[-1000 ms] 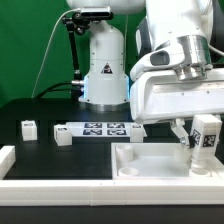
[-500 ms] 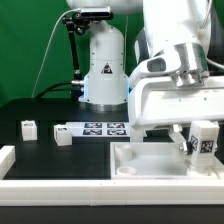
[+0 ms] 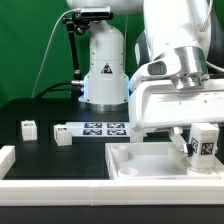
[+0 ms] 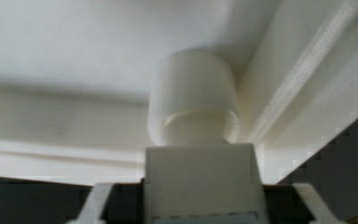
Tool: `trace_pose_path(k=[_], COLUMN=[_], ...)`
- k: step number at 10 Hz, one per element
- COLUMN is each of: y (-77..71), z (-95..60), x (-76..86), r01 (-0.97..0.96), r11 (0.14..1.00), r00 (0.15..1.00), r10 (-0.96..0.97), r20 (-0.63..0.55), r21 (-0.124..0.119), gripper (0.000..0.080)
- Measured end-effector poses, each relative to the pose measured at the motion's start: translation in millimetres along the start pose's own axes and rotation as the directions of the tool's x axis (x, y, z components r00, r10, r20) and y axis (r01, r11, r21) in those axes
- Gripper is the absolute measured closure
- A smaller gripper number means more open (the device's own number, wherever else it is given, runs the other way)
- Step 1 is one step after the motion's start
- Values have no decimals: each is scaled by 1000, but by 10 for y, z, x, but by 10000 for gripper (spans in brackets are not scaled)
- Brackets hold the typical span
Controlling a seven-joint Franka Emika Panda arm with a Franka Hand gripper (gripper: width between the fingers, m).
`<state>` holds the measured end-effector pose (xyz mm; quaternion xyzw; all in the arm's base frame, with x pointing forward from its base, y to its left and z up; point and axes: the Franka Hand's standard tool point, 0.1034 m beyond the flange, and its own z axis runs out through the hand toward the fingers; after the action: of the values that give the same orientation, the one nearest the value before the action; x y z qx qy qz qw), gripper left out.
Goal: Assemble one leg
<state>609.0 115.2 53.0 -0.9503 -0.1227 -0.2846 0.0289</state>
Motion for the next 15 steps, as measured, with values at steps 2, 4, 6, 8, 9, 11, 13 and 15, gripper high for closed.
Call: trace_pose_path(k=[2,4,6,8,9,11,13,15], y=[-2,-6,-6,-6,-6,-7,-2,-42], z=[2,12,13,13,13,-46,-138,-164], x=[-1,-24,-26,-27,-27,32,146,178], r01=[-1,-1,-1,-1,-1,-1,2,4], r11=[1000,1000,1000,1000,1000,1000,1000,1000], r00=[1000,1000,1000,1000,1000,1000,1000,997], r10=[0,1,1,1,1,1,-2,-6], r20=[6,16,17,17,17,19,13,71], r21=[2,4,4,4,4,6,7,28], gripper=[509,354,228,154,154,150,150,150])
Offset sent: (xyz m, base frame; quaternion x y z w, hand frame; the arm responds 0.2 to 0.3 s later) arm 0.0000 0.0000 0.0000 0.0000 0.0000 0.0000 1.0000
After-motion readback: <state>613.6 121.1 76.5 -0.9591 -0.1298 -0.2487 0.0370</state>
